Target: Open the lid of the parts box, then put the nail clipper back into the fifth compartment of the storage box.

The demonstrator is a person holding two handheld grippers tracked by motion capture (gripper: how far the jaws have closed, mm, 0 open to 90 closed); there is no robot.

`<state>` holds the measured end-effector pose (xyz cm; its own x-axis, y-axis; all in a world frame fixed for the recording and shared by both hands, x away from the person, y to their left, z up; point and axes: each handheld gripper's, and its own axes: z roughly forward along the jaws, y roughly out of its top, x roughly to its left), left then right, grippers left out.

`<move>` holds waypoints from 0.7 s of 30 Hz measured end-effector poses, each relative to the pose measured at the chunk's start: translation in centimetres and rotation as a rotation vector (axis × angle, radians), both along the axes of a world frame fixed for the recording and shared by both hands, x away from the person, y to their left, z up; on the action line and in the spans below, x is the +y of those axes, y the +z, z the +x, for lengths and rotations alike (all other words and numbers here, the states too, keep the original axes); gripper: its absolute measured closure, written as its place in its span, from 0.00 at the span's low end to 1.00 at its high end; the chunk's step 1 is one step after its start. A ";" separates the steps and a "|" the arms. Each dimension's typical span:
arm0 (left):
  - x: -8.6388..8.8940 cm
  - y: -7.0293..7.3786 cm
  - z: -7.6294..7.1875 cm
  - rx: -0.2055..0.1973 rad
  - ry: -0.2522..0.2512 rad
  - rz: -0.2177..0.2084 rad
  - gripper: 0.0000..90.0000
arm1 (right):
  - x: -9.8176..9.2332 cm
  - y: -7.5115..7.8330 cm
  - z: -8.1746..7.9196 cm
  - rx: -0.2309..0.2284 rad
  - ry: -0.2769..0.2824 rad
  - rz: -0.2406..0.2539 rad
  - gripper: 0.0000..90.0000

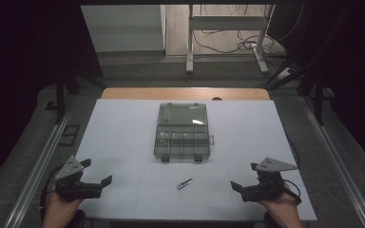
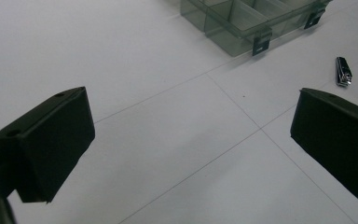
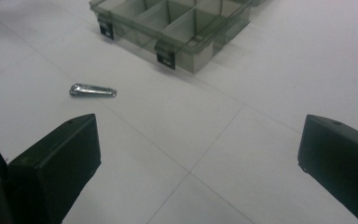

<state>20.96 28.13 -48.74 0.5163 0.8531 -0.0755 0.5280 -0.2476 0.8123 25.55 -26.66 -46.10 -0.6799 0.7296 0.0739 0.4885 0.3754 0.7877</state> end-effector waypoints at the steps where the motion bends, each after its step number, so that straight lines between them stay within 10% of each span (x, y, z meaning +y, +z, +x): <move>1: 0.0 0.0 0.0 0.000 -0.001 0.000 0.00 | 0.0 0.0 0.1 0.004 -0.003 0.002 0.00; 21: 0.1 -0.1 0.1 0.010 -0.001 -0.013 0.01 | 0.2 -0.1 0.3 0.035 0.013 -0.002 0.00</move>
